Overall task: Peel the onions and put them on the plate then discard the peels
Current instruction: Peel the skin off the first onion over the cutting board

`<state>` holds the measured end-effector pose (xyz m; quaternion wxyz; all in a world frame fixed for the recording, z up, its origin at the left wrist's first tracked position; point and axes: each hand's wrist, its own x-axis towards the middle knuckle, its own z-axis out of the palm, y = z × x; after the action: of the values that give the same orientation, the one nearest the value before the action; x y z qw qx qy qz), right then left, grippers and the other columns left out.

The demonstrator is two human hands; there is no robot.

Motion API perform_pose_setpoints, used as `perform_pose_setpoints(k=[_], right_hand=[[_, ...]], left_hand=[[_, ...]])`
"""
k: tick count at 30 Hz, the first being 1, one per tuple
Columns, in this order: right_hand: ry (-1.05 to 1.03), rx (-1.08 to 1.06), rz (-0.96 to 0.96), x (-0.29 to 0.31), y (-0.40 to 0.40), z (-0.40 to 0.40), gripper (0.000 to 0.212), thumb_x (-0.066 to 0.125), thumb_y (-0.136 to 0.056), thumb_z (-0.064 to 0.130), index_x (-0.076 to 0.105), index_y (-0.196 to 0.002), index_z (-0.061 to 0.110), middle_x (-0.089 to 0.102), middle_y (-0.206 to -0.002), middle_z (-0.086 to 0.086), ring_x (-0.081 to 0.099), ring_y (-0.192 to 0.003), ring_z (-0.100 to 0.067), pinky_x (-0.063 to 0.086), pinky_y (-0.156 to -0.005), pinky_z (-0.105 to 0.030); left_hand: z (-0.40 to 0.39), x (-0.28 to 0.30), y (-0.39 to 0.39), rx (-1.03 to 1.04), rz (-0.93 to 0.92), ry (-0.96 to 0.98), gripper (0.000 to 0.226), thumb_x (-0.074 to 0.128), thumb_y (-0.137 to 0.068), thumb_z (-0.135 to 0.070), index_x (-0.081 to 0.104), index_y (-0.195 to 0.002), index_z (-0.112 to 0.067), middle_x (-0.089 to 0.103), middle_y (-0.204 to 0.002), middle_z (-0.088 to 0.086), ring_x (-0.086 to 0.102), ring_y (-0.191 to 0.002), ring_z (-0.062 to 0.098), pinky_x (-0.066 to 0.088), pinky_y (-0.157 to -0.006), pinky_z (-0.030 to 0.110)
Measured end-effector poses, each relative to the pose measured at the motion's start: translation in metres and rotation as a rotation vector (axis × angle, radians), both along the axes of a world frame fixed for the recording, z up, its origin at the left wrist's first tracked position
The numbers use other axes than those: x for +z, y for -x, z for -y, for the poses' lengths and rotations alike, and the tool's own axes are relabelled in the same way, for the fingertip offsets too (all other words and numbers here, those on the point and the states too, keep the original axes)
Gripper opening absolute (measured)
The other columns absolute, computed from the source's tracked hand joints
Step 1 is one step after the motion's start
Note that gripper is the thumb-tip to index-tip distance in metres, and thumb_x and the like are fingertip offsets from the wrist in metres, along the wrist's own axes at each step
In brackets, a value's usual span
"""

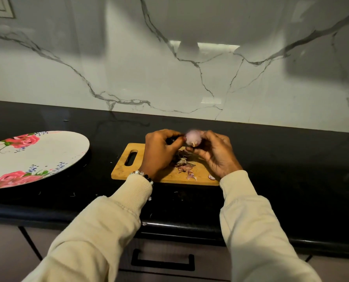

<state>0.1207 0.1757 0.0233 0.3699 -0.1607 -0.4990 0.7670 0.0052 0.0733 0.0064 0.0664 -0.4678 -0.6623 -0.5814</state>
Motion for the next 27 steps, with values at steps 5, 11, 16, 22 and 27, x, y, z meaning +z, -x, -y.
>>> perform_pose_setpoints(k=[5,11,16,22,27], right_hand=[[-0.046,-0.024,0.038,-0.0051,0.0024,-0.0045,0.018,0.054,-0.096,0.001,0.069,-0.086,-0.005,0.071,-0.097,-0.022,0.071,-0.091,-0.032,0.063,-0.070,-0.038],[-0.042,-0.049,0.061,-0.0065,0.0035,-0.0056,0.018,0.054,-0.097,0.002,0.066,-0.099,-0.010,0.066,-0.109,-0.029,0.070,-0.094,-0.034,0.063,-0.070,-0.038],[-0.059,-0.044,0.088,-0.0065,0.0044,-0.0026,0.018,0.053,-0.097,0.002,0.067,-0.096,-0.009,0.069,-0.104,-0.027,0.071,-0.091,-0.033,0.063,-0.070,-0.040],[0.021,0.007,0.024,-0.0003,0.0004,0.0009,0.026,0.051,-0.095,-0.001,0.062,-0.072,-0.002,0.072,-0.070,-0.013,0.071,-0.070,-0.025,0.061,-0.063,-0.041],[0.101,0.121,-0.003,0.0001,-0.0027,-0.0004,0.032,0.045,-0.097,0.004,0.070,-0.078,-0.004,0.070,-0.085,-0.022,0.070,-0.072,-0.027,0.060,-0.055,-0.035]], left_hand=[[0.0010,0.0018,0.0000,0.013,0.011,0.011,0.015,0.071,-0.087,-0.013,0.077,-0.100,-0.009,0.076,-0.085,0.002,0.069,-0.072,0.006,0.058,-0.074,0.026],[0.0002,-0.0011,0.0000,0.043,-0.017,0.023,0.014,0.071,-0.086,-0.013,0.076,-0.099,-0.009,0.074,-0.086,0.000,0.067,-0.076,0.008,0.057,-0.074,0.024],[0.0002,-0.0017,0.0000,0.127,-0.241,0.076,0.009,0.070,-0.084,-0.017,0.070,-0.087,-0.009,0.060,-0.078,-0.005,0.056,-0.070,0.012,0.042,-0.062,0.025],[0.0015,-0.0008,0.0016,0.144,-0.338,0.081,0.004,0.067,-0.083,-0.012,0.063,-0.082,-0.010,0.061,-0.079,-0.002,0.054,-0.069,0.013,0.042,-0.062,0.030],[0.0020,0.0013,0.0036,0.167,-0.287,0.040,0.003,0.062,-0.088,-0.010,0.063,-0.089,-0.008,0.062,-0.088,0.002,0.054,-0.076,0.013,0.045,-0.067,0.028]])
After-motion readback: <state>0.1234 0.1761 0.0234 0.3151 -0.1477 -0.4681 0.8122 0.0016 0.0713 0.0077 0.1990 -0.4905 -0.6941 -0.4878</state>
